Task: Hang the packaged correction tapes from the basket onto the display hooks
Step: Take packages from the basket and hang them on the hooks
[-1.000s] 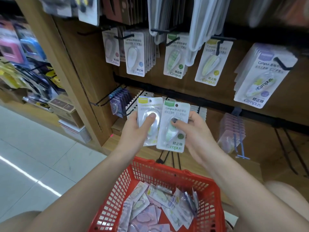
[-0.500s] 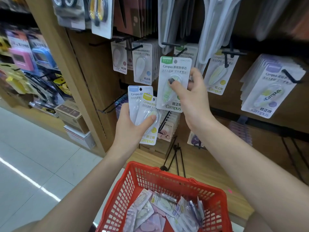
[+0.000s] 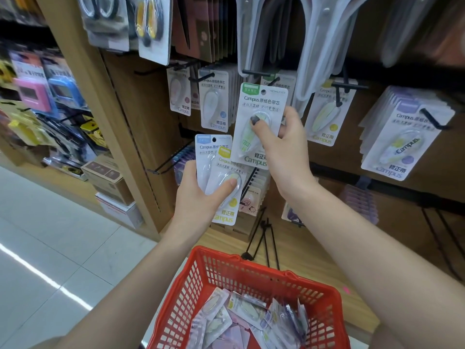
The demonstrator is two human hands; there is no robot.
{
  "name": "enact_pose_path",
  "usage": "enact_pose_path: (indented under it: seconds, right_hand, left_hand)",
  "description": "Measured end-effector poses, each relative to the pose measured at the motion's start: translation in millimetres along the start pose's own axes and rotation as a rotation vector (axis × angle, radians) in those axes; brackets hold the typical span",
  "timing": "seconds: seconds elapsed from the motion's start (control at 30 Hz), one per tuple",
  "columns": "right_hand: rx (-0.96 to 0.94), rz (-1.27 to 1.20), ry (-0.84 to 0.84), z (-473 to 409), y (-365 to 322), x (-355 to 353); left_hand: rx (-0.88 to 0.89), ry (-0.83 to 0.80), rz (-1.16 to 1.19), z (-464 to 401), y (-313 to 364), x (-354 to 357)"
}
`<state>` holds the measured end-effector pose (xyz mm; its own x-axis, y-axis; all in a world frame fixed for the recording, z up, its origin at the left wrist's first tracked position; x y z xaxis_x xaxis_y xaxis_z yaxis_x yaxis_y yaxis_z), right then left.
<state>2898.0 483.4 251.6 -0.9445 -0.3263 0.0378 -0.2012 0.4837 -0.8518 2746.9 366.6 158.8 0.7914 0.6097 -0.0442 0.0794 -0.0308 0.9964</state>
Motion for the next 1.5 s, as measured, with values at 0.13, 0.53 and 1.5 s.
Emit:
enact_pose_path:
  seconds: [0.13, 0.53, 1.5]
  right_hand:
    - [0.019, 0.012, 0.020, 0.1, 2.4, 1.6]
    - [0.028, 0.062, 0.117, -4.2, 1.7, 1.2]
    - [0.620, -0.054, -0.253, 70.0, 80.0, -1.5]
  left_hand:
    - [-0.034, 0.052, -0.008, -0.4, -5.8, -6.1]
    - [-0.069, 0.075, -0.076, -3.1, -12.4, -8.6]
    - [-0.105, 0.071, -0.040, -5.1, -14.8, 5.0]
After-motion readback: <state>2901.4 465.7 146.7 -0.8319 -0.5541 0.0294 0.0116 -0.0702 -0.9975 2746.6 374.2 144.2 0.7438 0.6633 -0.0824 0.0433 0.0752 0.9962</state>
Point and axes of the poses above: each hand's wrist, its own z-axis away from the middle knuckle, its own x-axis out of the palm, y = z × x, the point moved 9 cm from there along -z, towards the middle knuckle, and after that the axes turned 11 degrees about -x, right-handed, at the moved point
